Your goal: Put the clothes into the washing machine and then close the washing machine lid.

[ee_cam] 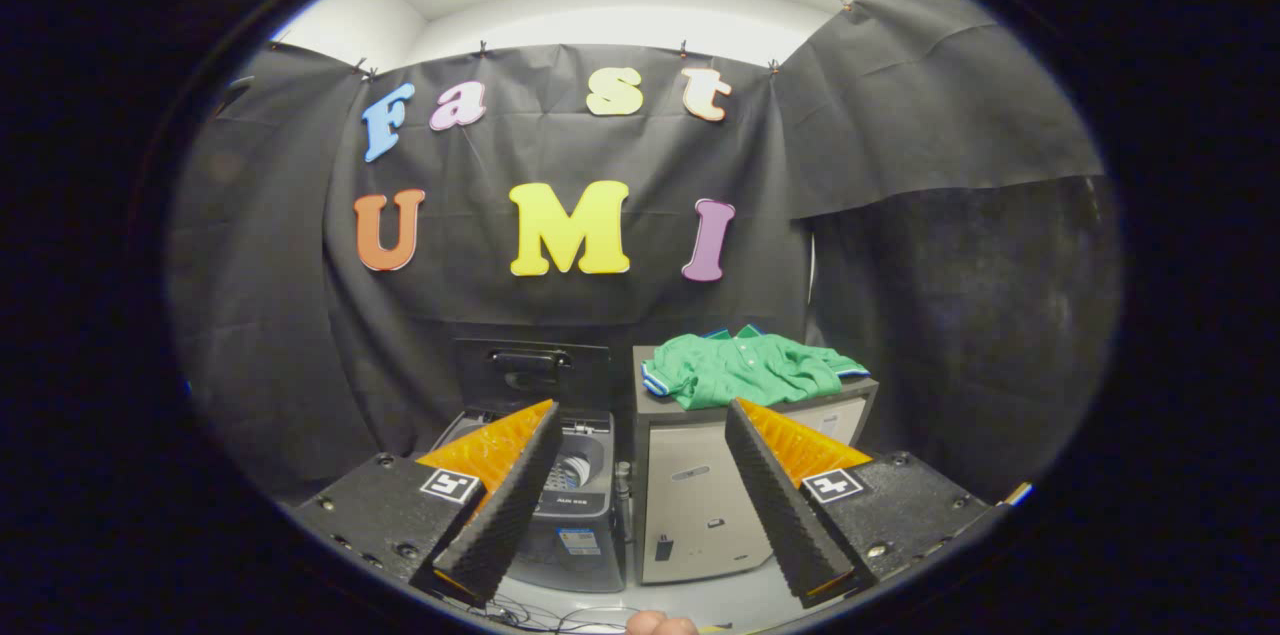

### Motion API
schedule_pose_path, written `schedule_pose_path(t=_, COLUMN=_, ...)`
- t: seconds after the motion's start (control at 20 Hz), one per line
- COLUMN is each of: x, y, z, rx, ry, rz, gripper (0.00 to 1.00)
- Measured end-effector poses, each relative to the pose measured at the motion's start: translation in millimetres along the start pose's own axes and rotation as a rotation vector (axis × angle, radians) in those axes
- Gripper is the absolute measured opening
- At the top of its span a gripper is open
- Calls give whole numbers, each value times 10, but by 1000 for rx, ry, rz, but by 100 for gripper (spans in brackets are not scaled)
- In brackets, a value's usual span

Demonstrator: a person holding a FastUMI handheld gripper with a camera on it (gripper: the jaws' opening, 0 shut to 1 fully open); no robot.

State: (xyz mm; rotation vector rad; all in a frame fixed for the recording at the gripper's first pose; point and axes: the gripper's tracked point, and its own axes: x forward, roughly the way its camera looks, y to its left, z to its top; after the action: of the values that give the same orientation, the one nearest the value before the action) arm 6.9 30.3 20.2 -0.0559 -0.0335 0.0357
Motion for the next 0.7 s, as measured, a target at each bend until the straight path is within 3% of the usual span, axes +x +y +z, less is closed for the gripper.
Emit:
schedule_pose_path(t=0.45, x=107, y=-261, z=279, rx=-9, ry=-12, rz=-60, gripper=100)
schedule_pose_path(t=0.7, x=474, y=-524, z=569, rx=-47, ry=-39, rz=-64, gripper=100)
